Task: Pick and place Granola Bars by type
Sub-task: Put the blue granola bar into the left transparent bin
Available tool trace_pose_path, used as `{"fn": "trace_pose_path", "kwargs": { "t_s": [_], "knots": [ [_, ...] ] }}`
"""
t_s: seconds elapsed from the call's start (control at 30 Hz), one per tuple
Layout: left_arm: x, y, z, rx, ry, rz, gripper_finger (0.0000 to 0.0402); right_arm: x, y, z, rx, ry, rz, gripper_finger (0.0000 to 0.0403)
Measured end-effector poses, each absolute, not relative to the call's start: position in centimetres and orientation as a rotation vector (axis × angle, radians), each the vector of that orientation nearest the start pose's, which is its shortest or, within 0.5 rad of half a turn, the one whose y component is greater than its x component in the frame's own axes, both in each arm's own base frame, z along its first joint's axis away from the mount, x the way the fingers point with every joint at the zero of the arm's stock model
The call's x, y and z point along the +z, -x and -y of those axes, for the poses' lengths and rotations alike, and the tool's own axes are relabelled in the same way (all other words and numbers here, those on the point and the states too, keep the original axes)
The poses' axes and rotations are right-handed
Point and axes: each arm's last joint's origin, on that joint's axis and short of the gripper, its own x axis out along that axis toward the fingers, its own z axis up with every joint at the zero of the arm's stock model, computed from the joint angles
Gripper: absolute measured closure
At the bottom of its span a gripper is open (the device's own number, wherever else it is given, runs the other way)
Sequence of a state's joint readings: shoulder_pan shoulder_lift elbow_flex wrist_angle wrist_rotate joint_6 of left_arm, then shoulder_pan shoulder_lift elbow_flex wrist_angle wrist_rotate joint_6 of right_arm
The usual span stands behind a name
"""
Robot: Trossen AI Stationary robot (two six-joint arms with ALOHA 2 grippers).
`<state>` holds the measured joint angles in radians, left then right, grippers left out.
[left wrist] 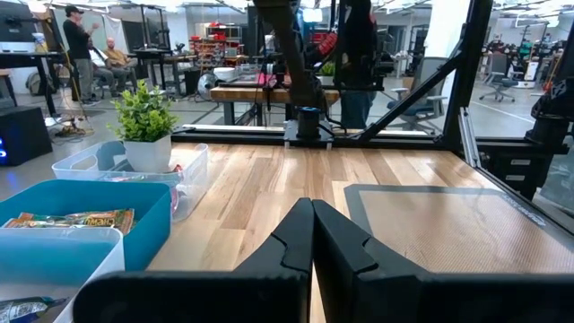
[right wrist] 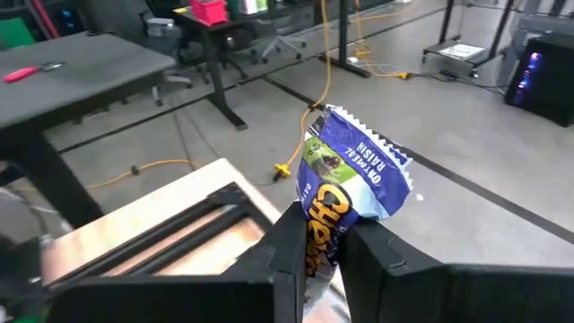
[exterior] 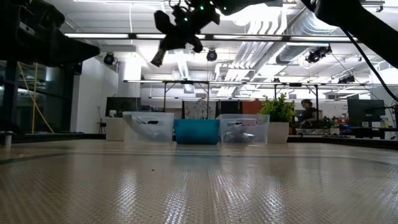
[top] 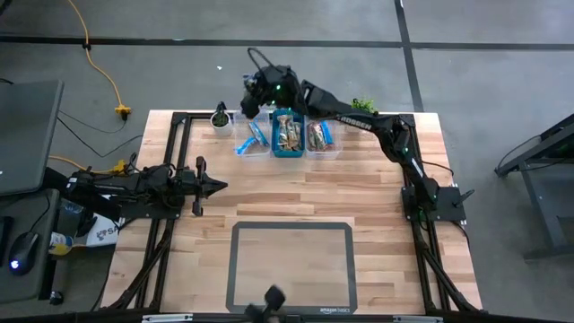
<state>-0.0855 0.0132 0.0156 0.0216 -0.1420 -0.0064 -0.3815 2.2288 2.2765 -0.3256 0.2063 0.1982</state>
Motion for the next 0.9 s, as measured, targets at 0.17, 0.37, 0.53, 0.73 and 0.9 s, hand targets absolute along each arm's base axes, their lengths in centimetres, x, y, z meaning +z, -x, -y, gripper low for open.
{"fn": "trace_pose_path", "kwargs": {
  "t_s": [0.17,0.37,0.53,0.73,0.9],
  "knots": [
    [17.0,-9.7,0.4,0.056,0.009,0.024,0.0401,35.5,-46.3,23.1,-0.636,-0.230,-0.222,0.0363],
    [17.0,-9.7,0.4,0.057,0.009,0.024,0.0401,32.8,-46.4,25.8,-0.583,-0.331,-0.246,0.0370],
    [17.0,-9.7,0.4,0.056,0.009,0.024,0.0401,29.2,-48.2,26.0,-0.512,-0.407,-0.279,0.0364],
    [17.0,-9.7,0.4,0.055,0.009,0.024,0.0401,25.3,-50.3,25.5,-0.472,-0.465,-0.296,0.0365],
    [17.0,-9.7,0.4,0.055,0.009,0.024,0.0401,22.7,-51.2,25.1,-0.483,-0.606,-0.317,0.0371]
  ]
}}
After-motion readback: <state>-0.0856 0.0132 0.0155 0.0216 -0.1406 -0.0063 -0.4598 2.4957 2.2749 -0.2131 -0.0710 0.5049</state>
